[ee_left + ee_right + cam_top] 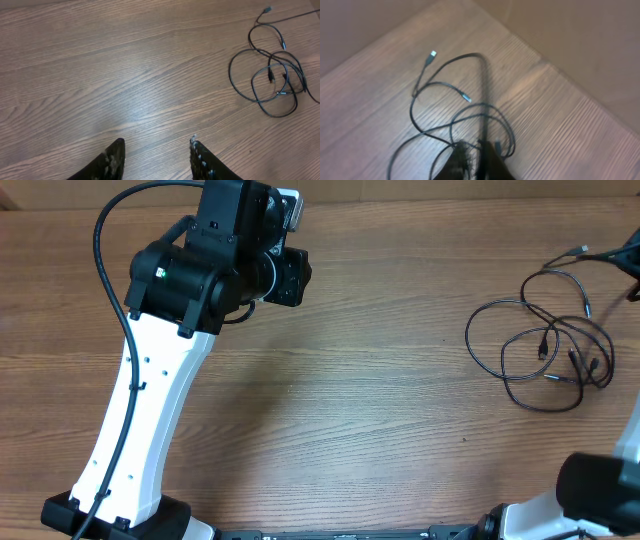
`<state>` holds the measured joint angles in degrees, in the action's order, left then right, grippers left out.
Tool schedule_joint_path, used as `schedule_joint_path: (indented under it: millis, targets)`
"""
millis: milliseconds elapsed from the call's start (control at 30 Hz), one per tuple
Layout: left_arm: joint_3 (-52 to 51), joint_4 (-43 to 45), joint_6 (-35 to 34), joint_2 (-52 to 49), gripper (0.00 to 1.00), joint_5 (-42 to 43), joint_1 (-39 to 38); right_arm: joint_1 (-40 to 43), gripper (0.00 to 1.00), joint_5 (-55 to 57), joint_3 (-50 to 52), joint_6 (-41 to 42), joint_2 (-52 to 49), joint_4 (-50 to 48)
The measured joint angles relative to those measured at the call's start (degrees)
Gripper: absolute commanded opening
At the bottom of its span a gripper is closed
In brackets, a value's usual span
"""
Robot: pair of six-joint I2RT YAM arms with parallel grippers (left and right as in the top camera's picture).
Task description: Untangle cables
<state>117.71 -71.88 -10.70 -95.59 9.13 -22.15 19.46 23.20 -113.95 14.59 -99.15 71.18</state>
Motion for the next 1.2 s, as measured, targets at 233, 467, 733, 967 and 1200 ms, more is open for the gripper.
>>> schedule_joint_path:
  millis: [233,467,733,967,1200]
  targets:
    - [0.0,-0.4,0.0,0.0,0.4,0.0,0.0,1.1,0.87,-0.8,0.5,0.1,-1.8,-0.5]
    - [0.0,-0.4,0.0,0.0,0.44,0.0,0.0,1.1,0.94,-7.5,0.5,0.3,-1.8,1.2]
    - [0.0,-0.2,-1.3,-0.1,0.7,-9.5,0.0,-0.2,1.0,-38.5,0.5,-13.9,-1.9,7.5]
    - [0.0,-8.6,-4.0,-4.3,0.77,-17.6,0.1,-10.9,1.0,-41.2,0.5,-19.7,-1.9,13.7]
    - [-0.3,-24.0,-11.5,-9.5,0.8,-20.2,5.2,-18.9,1.0,-31.8,0.5,-15.9,-1.9,18.7]
